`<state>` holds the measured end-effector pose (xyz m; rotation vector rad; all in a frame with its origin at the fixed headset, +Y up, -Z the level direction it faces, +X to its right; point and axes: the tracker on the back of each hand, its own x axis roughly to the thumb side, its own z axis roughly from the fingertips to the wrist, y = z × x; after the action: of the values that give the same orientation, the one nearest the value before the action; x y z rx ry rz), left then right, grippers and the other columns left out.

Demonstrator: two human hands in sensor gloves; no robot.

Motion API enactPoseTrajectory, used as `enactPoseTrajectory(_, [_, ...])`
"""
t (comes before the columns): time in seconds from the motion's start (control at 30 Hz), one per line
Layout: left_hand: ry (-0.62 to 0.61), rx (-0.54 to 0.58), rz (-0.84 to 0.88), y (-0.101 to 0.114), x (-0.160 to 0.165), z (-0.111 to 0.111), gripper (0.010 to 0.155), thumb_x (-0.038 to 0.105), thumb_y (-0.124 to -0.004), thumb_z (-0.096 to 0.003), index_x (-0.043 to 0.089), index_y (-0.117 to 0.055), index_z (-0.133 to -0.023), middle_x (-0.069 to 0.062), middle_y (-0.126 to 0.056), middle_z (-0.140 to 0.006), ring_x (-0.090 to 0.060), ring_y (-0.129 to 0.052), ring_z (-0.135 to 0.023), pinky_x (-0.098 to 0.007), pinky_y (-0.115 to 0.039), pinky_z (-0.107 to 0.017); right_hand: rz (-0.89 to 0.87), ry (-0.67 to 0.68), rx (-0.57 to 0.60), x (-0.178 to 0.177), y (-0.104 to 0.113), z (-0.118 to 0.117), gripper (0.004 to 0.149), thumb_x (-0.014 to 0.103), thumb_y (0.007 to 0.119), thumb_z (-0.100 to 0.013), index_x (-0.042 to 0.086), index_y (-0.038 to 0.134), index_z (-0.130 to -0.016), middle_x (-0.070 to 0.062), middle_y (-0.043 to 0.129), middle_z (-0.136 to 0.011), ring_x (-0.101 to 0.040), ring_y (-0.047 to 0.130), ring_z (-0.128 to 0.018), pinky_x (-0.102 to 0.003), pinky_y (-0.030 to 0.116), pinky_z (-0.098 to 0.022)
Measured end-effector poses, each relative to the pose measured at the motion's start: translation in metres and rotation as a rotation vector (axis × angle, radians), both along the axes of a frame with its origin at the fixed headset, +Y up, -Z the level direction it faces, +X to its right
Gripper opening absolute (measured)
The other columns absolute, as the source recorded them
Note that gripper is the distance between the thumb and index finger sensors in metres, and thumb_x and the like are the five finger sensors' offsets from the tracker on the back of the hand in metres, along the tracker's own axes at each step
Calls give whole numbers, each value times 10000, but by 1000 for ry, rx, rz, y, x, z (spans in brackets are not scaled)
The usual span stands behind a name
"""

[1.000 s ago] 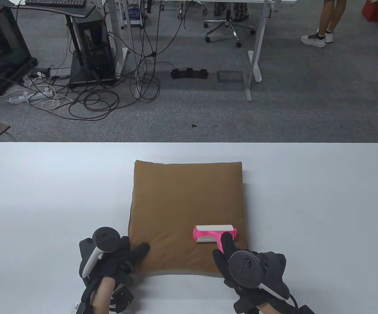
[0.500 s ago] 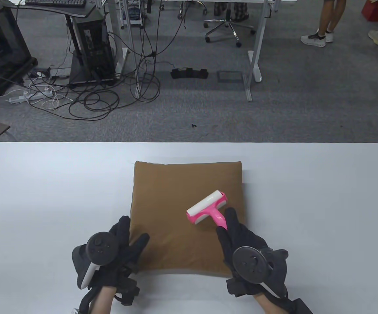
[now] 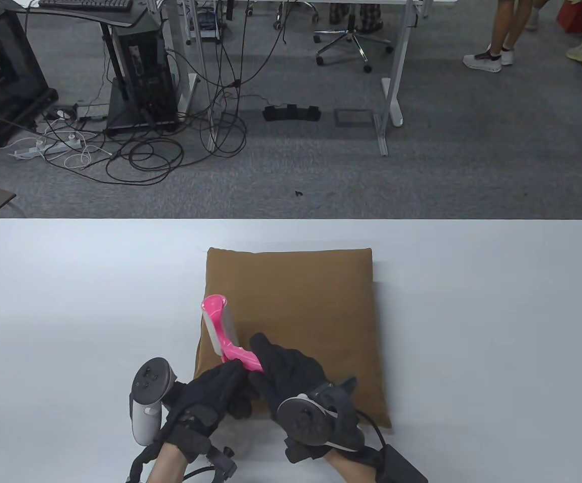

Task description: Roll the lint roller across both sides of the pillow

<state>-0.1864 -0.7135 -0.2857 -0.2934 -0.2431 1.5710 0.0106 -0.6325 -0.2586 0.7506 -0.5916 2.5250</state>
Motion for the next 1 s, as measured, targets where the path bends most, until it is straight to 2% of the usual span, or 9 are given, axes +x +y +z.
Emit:
enactPoseTrajectory(0.13, [16, 23, 6, -3, 4, -1, 777, 620, -709, -516, 39, -574, -1014, -165, -816, -878, -300, -933, -609, -582, -717, -524, 29, 28, -10, -7, -5, 2, 623, 358, 752, -562, 135, 505, -1088, -5, 849, -986, -299, 930, -760, -542, 805, -499])
enactPoseTrajectory(0.27, [77, 43, -42, -4, 2, -2, 691, 567, -745, -511, 50, -643, -959, -150, -861, -832, -292, -967, -566, -581, -743, -499, 61, 63, -19, -5, -13, 3, 639, 360, 741, -562, 109, 489, -1093, -22, 837, -1003, -297, 937, -761, -546, 806, -501])
enactPoseTrajectory(0.33, [94, 41, -73, -4, 2, -3, 652, 533, -712, -528, 35, -634, -941, -134, -882, -823, -268, -1015, -540, -552, -793, -470, 47, 93, -59, -1, -17, 0, 634, 352, 714, -575, 116, 456, -1104, -82, 814, -1021, -330, 916, -777, -566, 789, -504])
enactPoseTrajectory(0.4, [145, 25, -76, -6, -1, -2, 615, 468, -723, -525, 17, -614, -930, -164, -902, -798, -277, -1054, -498, -547, -823, -436, 40, 76, -90, 8, -19, -3, 648, 416, 679, -585, 113, 451, -1111, -166, 771, -1035, -359, 882, -802, -581, 766, -519])
enactPoseTrajectory(0.57, [228, 66, -208, -5, -13, -6, 689, 386, -717, -514, -110, -537, -958, -197, -900, -771, -309, -1046, -444, -562, -812, -415, 119, -203, -139, 60, -29, -31, 655, 491, 639, -589, 140, 477, -1118, -245, 590, -1121, -444, 713, -923, -645, 651, -594])
enactPoseTrajectory(0.7, [299, 138, -358, 5, -21, -4, 703, 380, -764, -497, -127, -577, -946, -179, -929, -723, -287, -1037, -370, -551, -818, -382, 106, -418, -221, 112, -59, -54, 662, 514, 610, -584, 163, 459, -1125, -278, 484, -1153, -495, 598, -974, -698, 575, -604])
enactPoseTrajectory(0.83, [358, 158, -432, 14, -29, -3, 687, 410, -803, -481, -92, -660, -928, -147, -967, -657, -248, -1037, -296, -527, -840, -330, 66, -452, -434, 136, -89, -61, 692, 548, 572, -582, 183, 393, -1142, -297, 411, -1178, -544, 530, -992, -723, 547, -603])
enactPoseTrajectory(0.9, [341, 128, -453, 17, -32, -3, 686, 410, -795, -489, -87, -648, -937, -141, -957, -666, -244, -1026, -304, -524, -833, -338, 72, -450, -494, 139, -99, -63, 687, 550, 560, -582, 199, 370, -1142, -282, 386, -1183, -542, 526, -994, -723, 549, -602])
enactPoseTrajectory(1.0, [324, 116, -503, 26, -35, 3, 695, 394, -791, -487, -111, -629, -936, -143, -947, -639, -234, -1007, -285, -527, -825, -328, 74, -448, -495, 139, -102, -66, 680, 546, 554, -581, 203, 365, -1138, -281, 392, -1177, -533, 537, -989, -715, 565, -595])
